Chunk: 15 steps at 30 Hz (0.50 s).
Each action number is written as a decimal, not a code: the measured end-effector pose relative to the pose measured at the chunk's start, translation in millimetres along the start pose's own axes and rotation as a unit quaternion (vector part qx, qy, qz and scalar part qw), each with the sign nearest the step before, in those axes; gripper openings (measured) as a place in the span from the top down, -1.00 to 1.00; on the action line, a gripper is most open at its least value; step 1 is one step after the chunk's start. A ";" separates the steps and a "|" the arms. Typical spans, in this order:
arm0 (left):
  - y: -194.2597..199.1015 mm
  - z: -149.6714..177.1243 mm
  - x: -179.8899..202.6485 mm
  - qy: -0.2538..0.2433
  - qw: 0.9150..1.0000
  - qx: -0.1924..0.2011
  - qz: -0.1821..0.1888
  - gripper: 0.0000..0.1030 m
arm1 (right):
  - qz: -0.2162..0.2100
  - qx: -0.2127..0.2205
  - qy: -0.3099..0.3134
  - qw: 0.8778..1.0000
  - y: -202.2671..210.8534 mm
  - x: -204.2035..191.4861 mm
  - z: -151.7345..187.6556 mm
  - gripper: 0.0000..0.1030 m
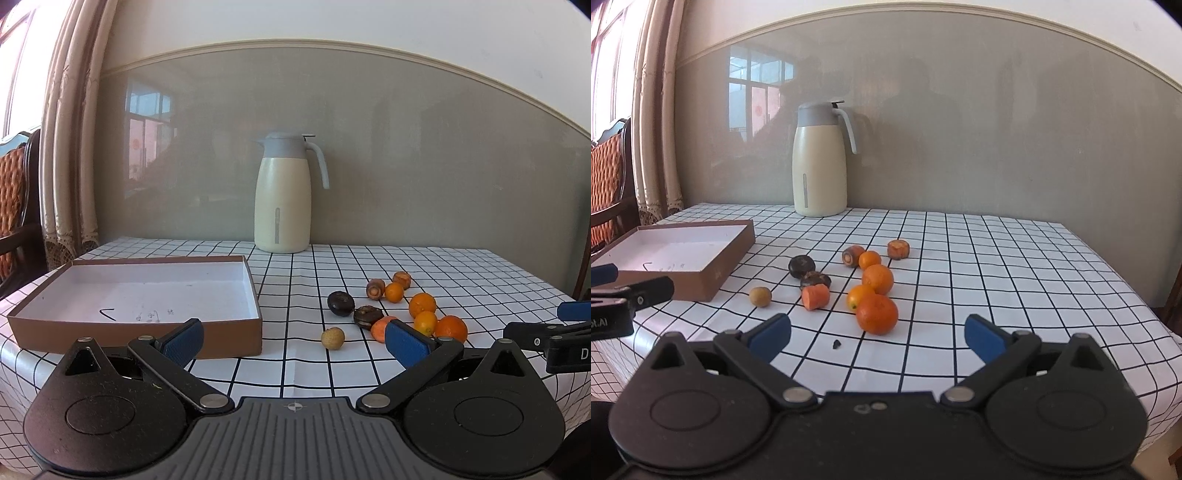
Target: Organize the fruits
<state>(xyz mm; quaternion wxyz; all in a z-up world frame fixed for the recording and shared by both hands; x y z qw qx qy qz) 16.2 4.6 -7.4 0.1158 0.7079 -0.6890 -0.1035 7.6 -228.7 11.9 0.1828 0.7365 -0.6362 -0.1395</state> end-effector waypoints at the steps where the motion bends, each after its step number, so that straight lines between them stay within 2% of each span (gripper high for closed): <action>1: 0.0 0.0 0.3 -0.001 1.000 0.000 0.001 -1.00 | -0.001 0.000 0.000 1.000 0.0 -0.3 0.0 -0.82; 15: 0.5 -0.9 1.4 -0.006 1.000 0.001 0.001 -1.00 | -0.002 0.001 0.001 1.000 0.0 -1.1 0.6 -0.82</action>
Point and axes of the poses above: each gripper's, at about its wrist camera, not at the fingertips, and y roughly against the way its jaws point, x to its right, z to its underside, the point moved 2 cm from there along -y, roughly the way its jaws point
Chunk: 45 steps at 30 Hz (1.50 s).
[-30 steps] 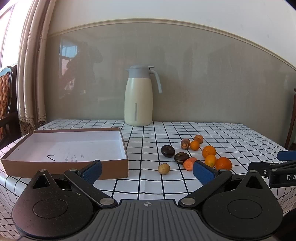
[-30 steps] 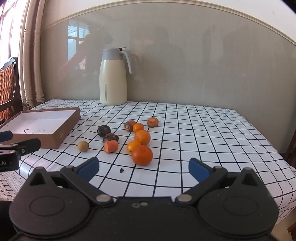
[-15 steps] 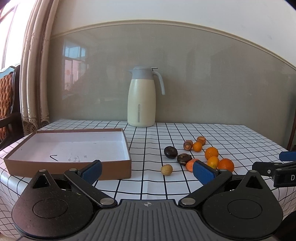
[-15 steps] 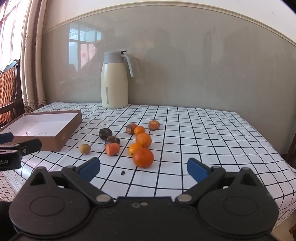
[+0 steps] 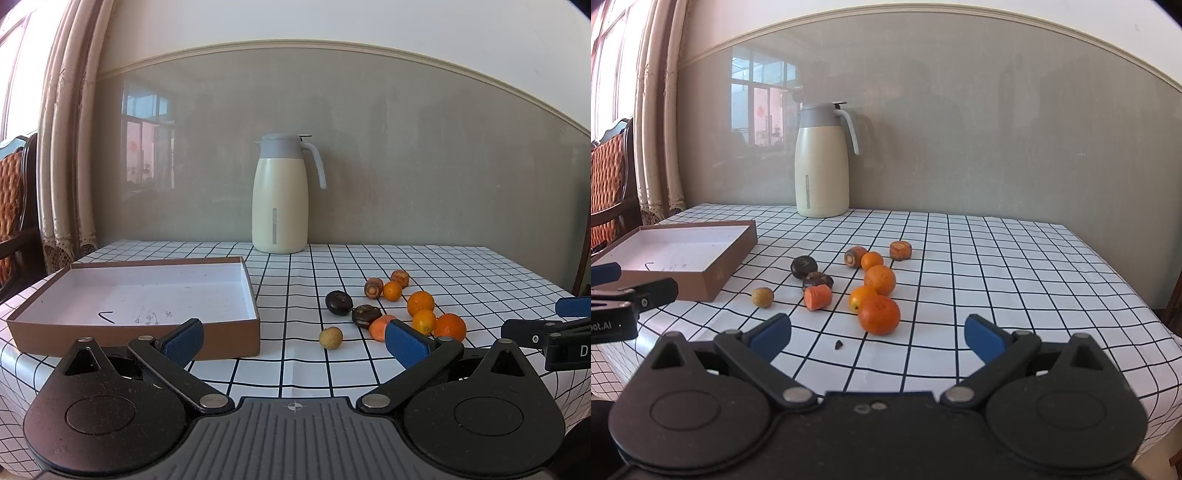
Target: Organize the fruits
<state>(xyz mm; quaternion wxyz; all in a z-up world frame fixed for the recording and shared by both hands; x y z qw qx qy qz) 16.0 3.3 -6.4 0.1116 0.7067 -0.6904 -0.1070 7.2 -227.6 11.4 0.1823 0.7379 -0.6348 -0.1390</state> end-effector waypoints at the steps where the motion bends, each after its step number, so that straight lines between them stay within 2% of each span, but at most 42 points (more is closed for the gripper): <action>1: 0.2 0.1 0.1 0.000 1.000 0.000 0.000 -1.00 | 0.000 0.000 0.000 1.000 0.0 0.1 0.0 -0.82; 10: -0.1 0.2 -0.3 0.000 1.000 0.000 0.000 -1.00 | -0.003 -0.002 0.003 1.000 -1.0 -1.5 0.2 -0.69; 40: -0.1 -0.3 0.3 0.000 1.000 0.000 -0.001 -1.00 | -0.005 -0.002 0.002 1.000 -1.4 -1.5 0.1 -0.68; 41: -0.5 -0.6 1.0 -0.003 1.000 0.000 -0.002 -1.00 | -0.005 -0.003 0.003 1.000 -1.6 -1.5 0.1 -0.67; 45: -8.8 -2.7 4.1 -0.008 1.000 -0.010 0.004 -1.00 | -0.020 -0.021 0.001 1.000 -11.3 -4.2 -3.2 -0.38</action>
Point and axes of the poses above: each gripper's, at about its wrist camera, not at the fingertips, and y roughly against the way its jaws point, x to its right, z to its underside, the point moved 2 cm from there along -y, roughly the way its jaws point
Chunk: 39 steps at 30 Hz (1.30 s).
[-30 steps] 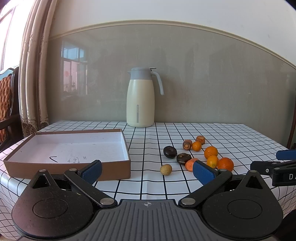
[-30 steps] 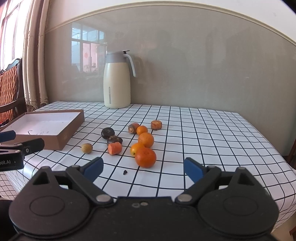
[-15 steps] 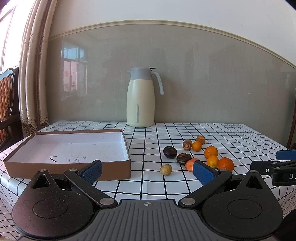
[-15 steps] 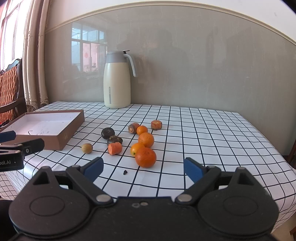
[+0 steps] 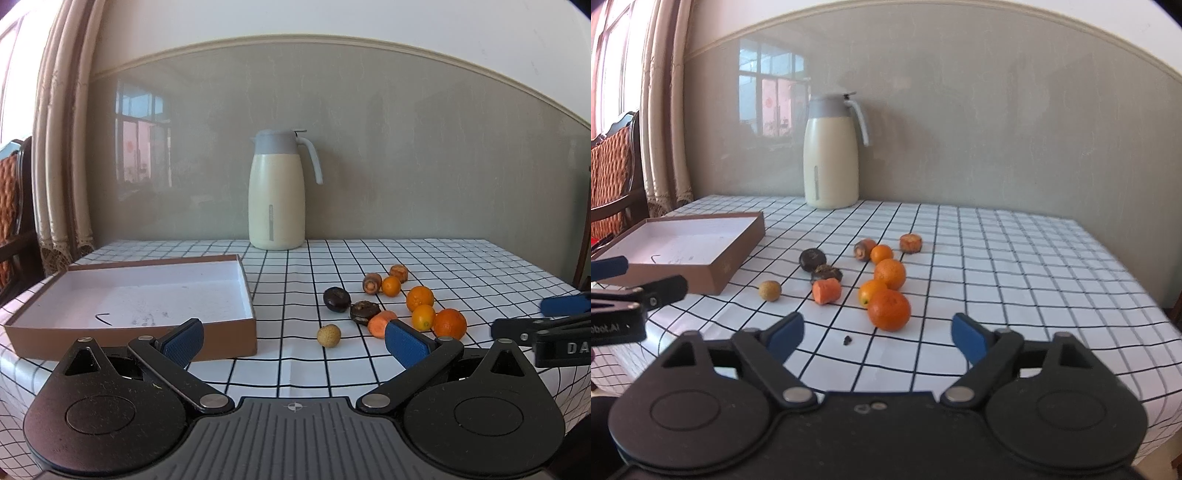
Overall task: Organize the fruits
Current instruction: 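Move the right gripper to the large orange while the left gripper approaches the small yellow-brown fruit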
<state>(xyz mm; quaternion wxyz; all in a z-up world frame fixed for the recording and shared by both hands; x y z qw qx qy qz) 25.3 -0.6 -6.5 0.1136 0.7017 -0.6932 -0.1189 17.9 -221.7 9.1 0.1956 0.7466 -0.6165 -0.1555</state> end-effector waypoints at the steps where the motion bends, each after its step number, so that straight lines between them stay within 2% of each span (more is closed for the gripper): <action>1: -3.8 -1.3 0.4 0.003 1.000 0.000 0.003 -1.00 | -0.004 -0.003 -0.005 1.000 -4.2 0.5 -1.9 -0.35; 9: -31.2 -3.2 13.9 -0.019 1.000 -0.002 0.008 -1.00 | 0.005 -0.020 0.015 1.000 -33.8 1.1 -3.3 -0.30; 12: -43.5 -1.5 18.3 -0.021 1.000 -0.007 0.013 -1.00 | 0.012 -0.030 0.025 0.999 -48.7 4.0 -1.6 -0.11; 14: -52.6 0.6 22.0 -0.022 1.000 -0.012 0.016 -0.99 | 0.013 -0.038 0.026 0.999 -58.2 6.5 -0.2 -0.05; 16: -61.7 3.7 25.7 -0.024 0.999 -0.018 0.022 -0.87 | 0.011 -0.041 0.028 0.999 -65.6 7.9 0.5 -0.03; 17: -67.0 5.4 27.9 -0.026 0.999 -0.024 0.025 -0.64 | 0.011 -0.043 0.029 0.999 -69.5 8.3 1.2 -0.01; 18: -73.1 6.9 30.1 -0.028 0.999 -0.033 0.030 -0.59 | 0.012 -0.044 0.030 0.999 -73.1 8.5 1.9 -0.01; 24: -92.9 10.3 37.5 -0.020 0.998 -0.047 0.037 -0.57 | 0.008 -0.048 0.032 0.998 -88.2 7.3 1.0 0.00; 27: -105.8 13.4 41.1 -0.023 0.997 -0.065 0.035 -0.38 | 0.010 -0.053 0.039 0.998 -95.2 5.1 0.7 0.09; 30: -115.0 15.9 39.9 -0.017 0.996 -0.078 0.034 -0.27 | 0.011 -0.058 0.041 0.997 -101.0 5.1 0.7 0.21; 33: -119.9 16.6 39.5 -0.013 0.996 -0.083 0.035 -0.26 | 0.013 -0.065 0.042 0.997 -106.8 6.0 0.9 0.30; 38: -128.2 18.6 44.1 -0.017 0.995 -0.092 0.039 -0.26 | 0.017 -0.069 0.044 0.996 -111.0 5.3 2.1 0.34; 39: -129.9 18.9 45.1 -0.017 0.995 -0.095 0.040 -0.10 | 0.018 -0.069 0.045 0.996 -111.4 5.2 2.1 0.35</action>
Point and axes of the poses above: each gripper's, at about its wrist camera, not at the fingertips, and y roughly against the way its jaws point, x to its right, z to its underside, the point moved 2 cm from there along -y, roughly the way its jaws point
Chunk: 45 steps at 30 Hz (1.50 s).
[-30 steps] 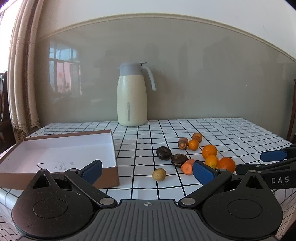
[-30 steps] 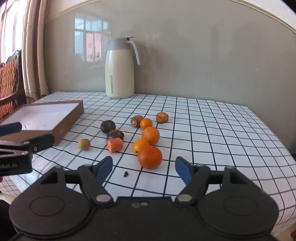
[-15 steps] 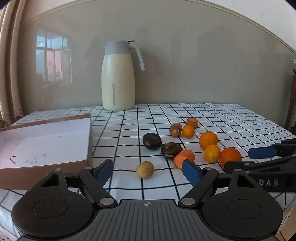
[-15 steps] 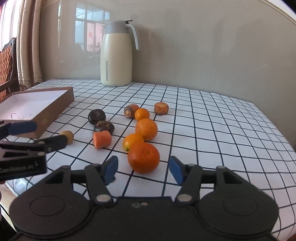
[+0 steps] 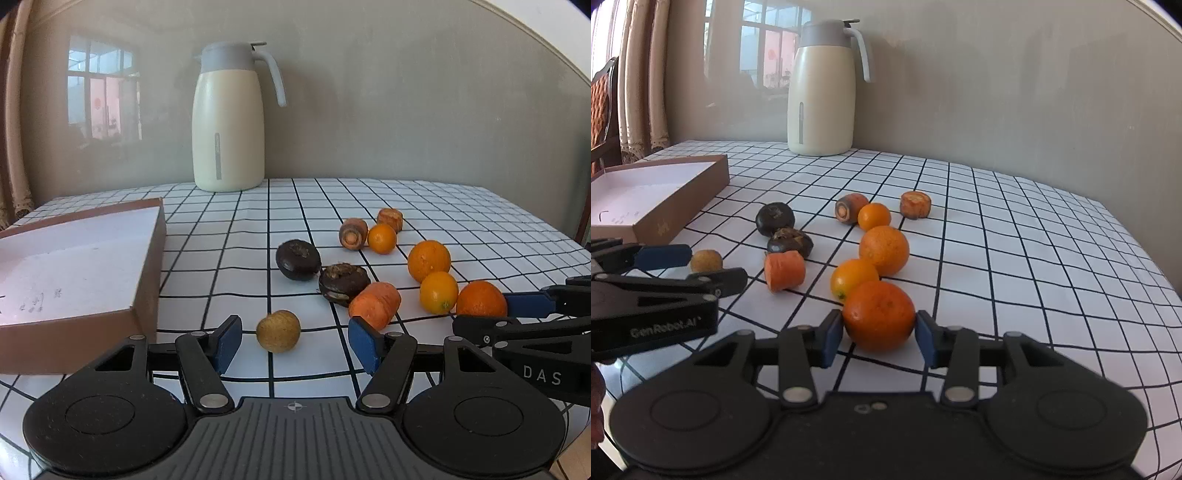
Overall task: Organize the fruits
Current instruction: 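Move the right gripper to the large orange while the left gripper approaches the small yellow-brown fruit, then close the right gripper on the large orange while the left gripper grasps the yellow-brown fruit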
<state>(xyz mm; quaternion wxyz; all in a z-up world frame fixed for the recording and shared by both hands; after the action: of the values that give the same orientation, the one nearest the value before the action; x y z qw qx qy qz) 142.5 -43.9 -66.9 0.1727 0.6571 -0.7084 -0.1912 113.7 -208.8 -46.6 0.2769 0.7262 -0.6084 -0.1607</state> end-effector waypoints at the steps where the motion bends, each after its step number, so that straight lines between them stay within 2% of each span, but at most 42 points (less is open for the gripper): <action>1: -1.9 0.7 1.1 -0.001 1.000 -0.006 0.002 0.11 | 0.000 0.000 0.000 1.000 -0.1 0.0 -0.1 0.35; 2: -3.6 0.9 1.9 -0.004 1.000 -0.006 0.000 0.36 | 0.000 0.001 0.000 1.000 -0.1 0.1 0.0 0.36; 3: -3.2 0.7 1.7 -0.003 1.000 -0.006 0.000 0.51 | 0.000 0.001 -0.001 1.000 -0.4 0.6 -0.4 0.36; 16: 12.9 -0.3 -5.0 -0.004 1.000 0.011 -0.005 0.50 | 0.005 0.008 -0.002 1.000 6.7 -0.8 -0.9 0.38; 27: 60.2 -19.6 -28.4 0.005 0.998 0.057 -0.020 0.50 | -0.002 0.047 -0.006 0.999 37.2 -9.4 -18.2 0.38; 38: 105.5 -29.3 -92.0 0.025 0.992 0.092 -0.087 0.51 | -0.059 0.088 0.014 0.994 59.3 -57.1 -44.7 0.38; 45: 126.0 -30.5 -157.3 0.053 0.981 0.105 -0.156 0.51 | -0.105 0.108 0.036 0.988 53.4 -98.9 -67.5 0.38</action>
<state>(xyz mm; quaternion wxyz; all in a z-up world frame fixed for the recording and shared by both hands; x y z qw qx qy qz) 60.7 119.6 23.3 0.1084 0.7831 -0.6032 -0.1055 89.2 -104.3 28.8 0.2002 0.8170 -0.5321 -0.0963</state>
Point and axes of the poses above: each gripper's, at about its wrist camera, not at the fingertips, and y roughly against the way its jaws point, x to its right, z to its underside, the point moved 2 cm from there along -y, roughly the way its jaws point
